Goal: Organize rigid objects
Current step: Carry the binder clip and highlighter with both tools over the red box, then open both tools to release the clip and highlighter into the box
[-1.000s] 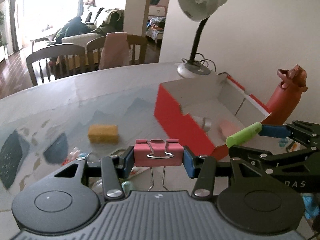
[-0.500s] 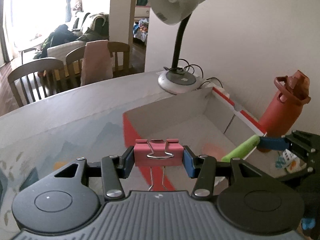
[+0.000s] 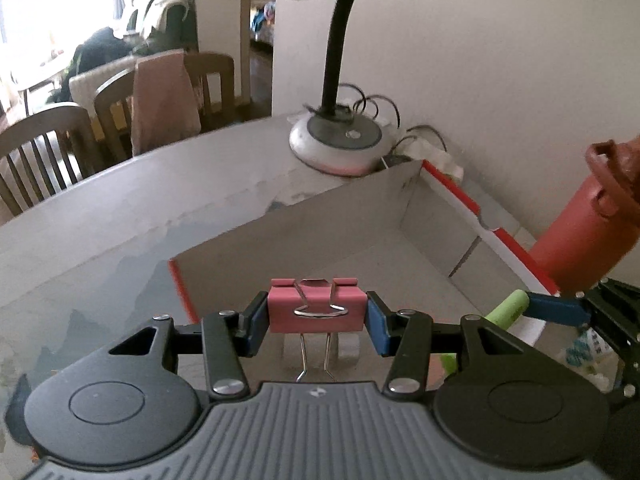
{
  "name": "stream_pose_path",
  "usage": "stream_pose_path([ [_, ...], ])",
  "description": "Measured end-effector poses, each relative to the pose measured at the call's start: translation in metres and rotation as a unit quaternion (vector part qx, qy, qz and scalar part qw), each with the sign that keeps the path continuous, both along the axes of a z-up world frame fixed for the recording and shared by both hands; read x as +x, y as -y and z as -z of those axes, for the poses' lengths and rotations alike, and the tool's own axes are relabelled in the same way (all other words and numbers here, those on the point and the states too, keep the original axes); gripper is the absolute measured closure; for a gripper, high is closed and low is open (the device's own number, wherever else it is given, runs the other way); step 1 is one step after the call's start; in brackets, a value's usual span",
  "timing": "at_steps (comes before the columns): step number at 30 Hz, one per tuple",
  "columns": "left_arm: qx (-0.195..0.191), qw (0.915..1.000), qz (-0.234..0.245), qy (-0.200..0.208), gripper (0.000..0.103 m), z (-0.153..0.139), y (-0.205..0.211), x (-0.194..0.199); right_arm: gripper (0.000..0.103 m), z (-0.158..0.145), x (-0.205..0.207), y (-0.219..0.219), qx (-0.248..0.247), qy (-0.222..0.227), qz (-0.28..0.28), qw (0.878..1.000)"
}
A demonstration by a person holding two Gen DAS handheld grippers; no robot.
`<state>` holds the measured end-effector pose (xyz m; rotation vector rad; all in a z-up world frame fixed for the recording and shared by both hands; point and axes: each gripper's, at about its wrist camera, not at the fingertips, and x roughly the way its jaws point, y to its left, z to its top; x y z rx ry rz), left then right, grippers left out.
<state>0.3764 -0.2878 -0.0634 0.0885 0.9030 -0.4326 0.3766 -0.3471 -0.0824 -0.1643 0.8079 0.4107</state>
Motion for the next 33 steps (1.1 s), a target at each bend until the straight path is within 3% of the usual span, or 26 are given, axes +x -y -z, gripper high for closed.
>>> stream_pose_path([
  [14, 0.053, 0.9958, 0.014, -0.073, 0.053, 0.051, 0.053, 0.057, 0.024, 0.042, 0.045, -0.009, -0.050, -0.072, -0.038, 0.995],
  [24, 0.083, 0.9900, 0.021, -0.112, 0.053, 0.078, 0.068, 0.072, 0.024, 0.061, 0.053, -0.009, -0.074, -0.117, -0.032, 0.990],
  [33, 0.092, 0.9860, 0.026, -0.137, 0.053, 0.089, 0.072, 0.076, 0.023, 0.066, 0.049, -0.006, -0.075, -0.126, -0.026, 0.989],
])
